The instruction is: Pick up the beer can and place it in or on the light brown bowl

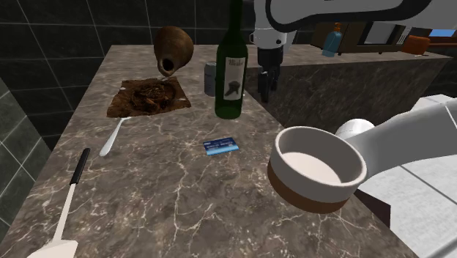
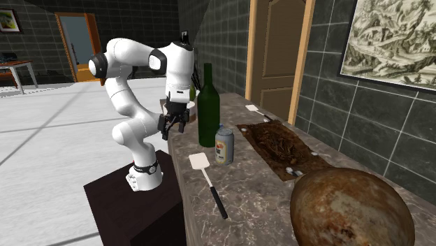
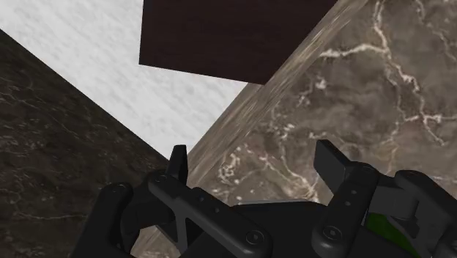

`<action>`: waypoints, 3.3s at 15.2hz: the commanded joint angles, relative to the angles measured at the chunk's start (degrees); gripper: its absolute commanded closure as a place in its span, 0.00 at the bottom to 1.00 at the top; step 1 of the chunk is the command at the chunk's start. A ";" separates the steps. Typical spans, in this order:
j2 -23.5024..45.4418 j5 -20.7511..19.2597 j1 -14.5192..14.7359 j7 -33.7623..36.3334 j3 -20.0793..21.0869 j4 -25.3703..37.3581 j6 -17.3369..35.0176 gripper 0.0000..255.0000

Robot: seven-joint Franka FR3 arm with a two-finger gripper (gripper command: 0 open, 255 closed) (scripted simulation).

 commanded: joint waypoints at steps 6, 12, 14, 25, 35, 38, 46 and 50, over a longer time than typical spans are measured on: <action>9.82 2.11 -0.09 2.18 0.57 9.08 2.83 0.00; 21.07 4.15 -0.22 4.43 1.01 21.63 4.16 0.00; 24.78 4.74 -0.25 5.12 1.11 26.27 4.13 0.00; 34.32 6.21 -0.26 6.90 1.26 35.64 6.80 0.00; 34.04 6.23 -0.18 6.89 1.20 33.34 8.82 0.00; 34.02 6.23 -0.18 6.88 1.20 33.27 8.88 1.00; 34.13 6.22 -0.18 6.90 1.20 34.21 8.04 1.00; 34.65 6.18 -0.19 6.96 1.20 37.90 4.88 1.00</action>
